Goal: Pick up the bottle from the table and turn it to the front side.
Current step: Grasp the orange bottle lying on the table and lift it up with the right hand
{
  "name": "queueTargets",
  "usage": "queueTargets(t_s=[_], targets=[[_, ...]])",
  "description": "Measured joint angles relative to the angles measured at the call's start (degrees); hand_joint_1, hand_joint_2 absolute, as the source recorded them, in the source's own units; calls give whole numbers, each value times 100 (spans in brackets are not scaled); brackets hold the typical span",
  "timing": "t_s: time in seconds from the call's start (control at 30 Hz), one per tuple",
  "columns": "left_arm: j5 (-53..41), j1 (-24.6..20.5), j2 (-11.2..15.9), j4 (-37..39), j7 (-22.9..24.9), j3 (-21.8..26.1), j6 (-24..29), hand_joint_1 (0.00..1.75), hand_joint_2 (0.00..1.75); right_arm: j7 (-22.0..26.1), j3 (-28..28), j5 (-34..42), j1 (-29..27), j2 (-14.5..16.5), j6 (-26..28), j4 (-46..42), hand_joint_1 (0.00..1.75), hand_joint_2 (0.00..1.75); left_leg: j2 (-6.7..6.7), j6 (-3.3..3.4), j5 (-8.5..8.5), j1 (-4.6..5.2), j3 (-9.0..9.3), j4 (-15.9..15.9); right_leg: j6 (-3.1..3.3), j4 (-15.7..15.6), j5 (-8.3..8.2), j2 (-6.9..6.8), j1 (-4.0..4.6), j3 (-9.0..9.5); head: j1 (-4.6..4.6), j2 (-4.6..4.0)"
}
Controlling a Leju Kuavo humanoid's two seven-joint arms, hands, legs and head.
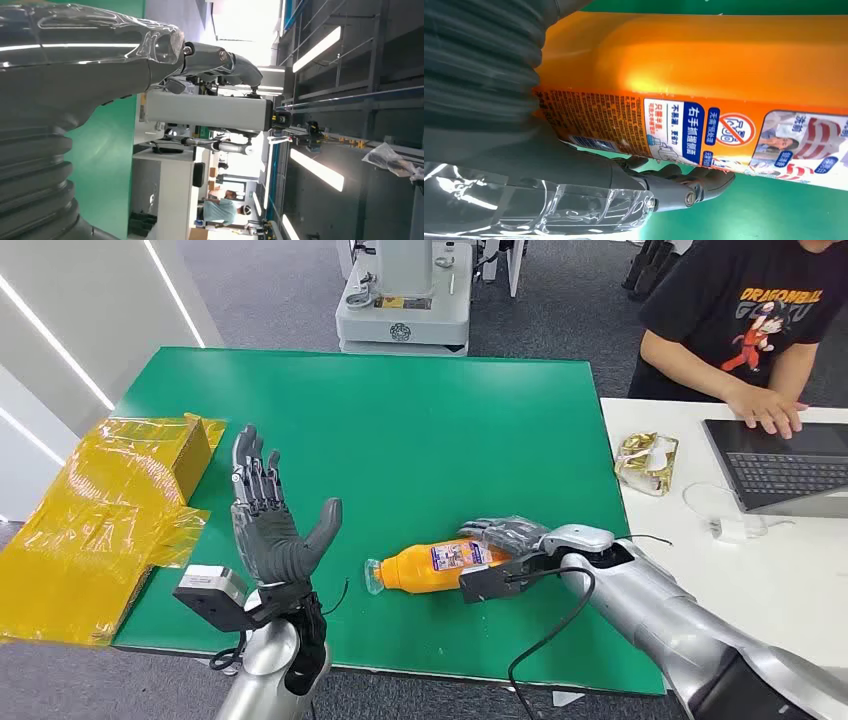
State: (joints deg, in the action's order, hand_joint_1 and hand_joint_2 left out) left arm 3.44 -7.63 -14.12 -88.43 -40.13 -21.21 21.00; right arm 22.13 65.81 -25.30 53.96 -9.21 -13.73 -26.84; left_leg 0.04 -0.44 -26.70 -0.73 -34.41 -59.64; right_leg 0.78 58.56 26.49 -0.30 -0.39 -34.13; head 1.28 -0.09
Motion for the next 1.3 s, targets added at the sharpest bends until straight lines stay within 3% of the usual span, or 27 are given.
queueTargets(t_s=[0.07,0.1,0.17,0.2,0.57,0.8,0.97,1.13,1.3], targets=[[3,-9,0,10,0,1,0,0,175,-4,1,5,0,-1,-7,0,84,175,0,0,0,0,0,0,0,0,0,0,0,0,1,0],[5,-18,1,19,0,1,0,0,175,-6,2,8,-1,-4,-10,0,127,175,0,0,0,0,0,0,0,0,0,0,0,0,1,0],[8,-31,2,31,0,1,0,0,175,4,4,10,-5,-11,-4,0,166,175,0,0,0,0,1,-1,0,0,0,0,0,1,1,0],[8,-33,2,36,0,1,0,0,175,9,7,10,-8,-15,0,0,171,175,0,0,0,0,1,-1,0,0,0,0,0,1,1,0],[7,-34,2,61,0,1,1,0,175,80,26,14,-32,-62,22,-1,175,175,0,0,0,0,2,-1,0,0,0,0,0,1,1,0],[-1,-31,2,61,0,0,35,0,175,40,27,79,-81,-114,332,-58,175,175,0,0,0,0,1,-1,0,0,0,0,0,2,1,0],[-16,-21,2,61,0,1,131,0,175,-163,-195,476,-314,-104,1650,-110,175,175,-1,0,0,0,-3,-1,0,1,0,-3,0,2,1,0],[-47,-14,-3,61,0,1,230,0,175,-13,-884,1109,-715,-34,3222,-303,175,175,-7,0,0,0,-5,0,-1,0,1,-7,0,1,1,0],[-30,-13,-7,86,0,1,230,0,175,267,-1547,1424,-1141,4,3993,-665,175,175,-5,0,-1,0,-7,2,-1,0,2,-6,0,-2,1,0]])
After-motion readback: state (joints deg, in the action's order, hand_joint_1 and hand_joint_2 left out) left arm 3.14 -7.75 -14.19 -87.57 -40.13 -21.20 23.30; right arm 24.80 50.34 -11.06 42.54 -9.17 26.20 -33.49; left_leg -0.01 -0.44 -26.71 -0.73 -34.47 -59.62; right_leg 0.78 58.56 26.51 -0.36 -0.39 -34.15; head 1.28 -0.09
